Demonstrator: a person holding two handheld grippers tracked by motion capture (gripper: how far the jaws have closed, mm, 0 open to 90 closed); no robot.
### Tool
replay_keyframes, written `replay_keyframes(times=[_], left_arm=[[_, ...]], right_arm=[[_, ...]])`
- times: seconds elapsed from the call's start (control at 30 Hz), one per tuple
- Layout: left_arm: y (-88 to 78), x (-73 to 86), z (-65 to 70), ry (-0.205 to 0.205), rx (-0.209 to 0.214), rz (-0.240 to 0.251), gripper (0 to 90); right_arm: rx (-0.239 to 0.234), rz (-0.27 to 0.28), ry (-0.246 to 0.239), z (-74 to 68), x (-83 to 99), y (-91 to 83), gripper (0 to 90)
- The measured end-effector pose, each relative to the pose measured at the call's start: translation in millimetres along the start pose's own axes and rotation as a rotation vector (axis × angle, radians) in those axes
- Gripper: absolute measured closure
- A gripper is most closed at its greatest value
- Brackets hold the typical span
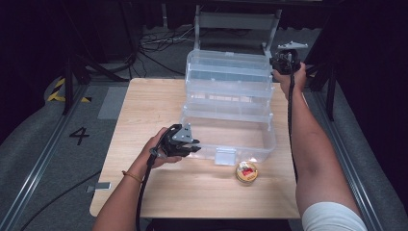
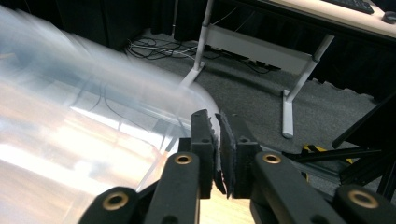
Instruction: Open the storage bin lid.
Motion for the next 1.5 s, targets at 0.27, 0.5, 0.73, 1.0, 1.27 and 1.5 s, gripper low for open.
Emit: replay_keyframes(times=[0.27, 0.5, 0.73, 1.0, 1.27, 1.5], left_arm=[[0.6, 1.2, -7.2, -0.013, 0.009, 0.024, 71.6], [0.9, 1.7, -5.8, -0.017, -0.009, 0.037, 69.9], [1.5, 1.7, -5.7, -0.015, -0.014, 0.041, 69.4], [4.7, 0.8, -4.1, -0.013, -0.02, 0.03, 68.8], [7.1, -3.0, -0.4, -0.017, -0.024, 0.028, 72.1], [7.4, -3.8, 0.1, -0.027, -0.011, 0.03, 73.7]], right_arm=[[-0.034, -0.001, -0.008, -8.7, 9.6, -14.5, 77.7], [-0.067, -0.006, -0.017, -17.0, 20.1, -44.2, 71.5], [-0.107, -0.011, -0.037, -26.3, 31.1, -79.2, 66.1], [-0.166, -0.045, -0.079, -41.6, 52.4, -109.5, 52.8], [-0.207, -0.062, -0.095, -49.6, 69.8, -145.3, 37.4], [-0.265, -0.109, -0.14, -62.1, 94.6, -170.8, 35.5]])
Point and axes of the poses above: each handheld gripper's, and its own axes: y roughly forward along the jaws, x roughly out of its underside, z roughly to its right, the point moved 6 cm from there along y, roughly forward along the jaws, and after that the axes turned 12 degrees about -y, right-handed, at the moved point
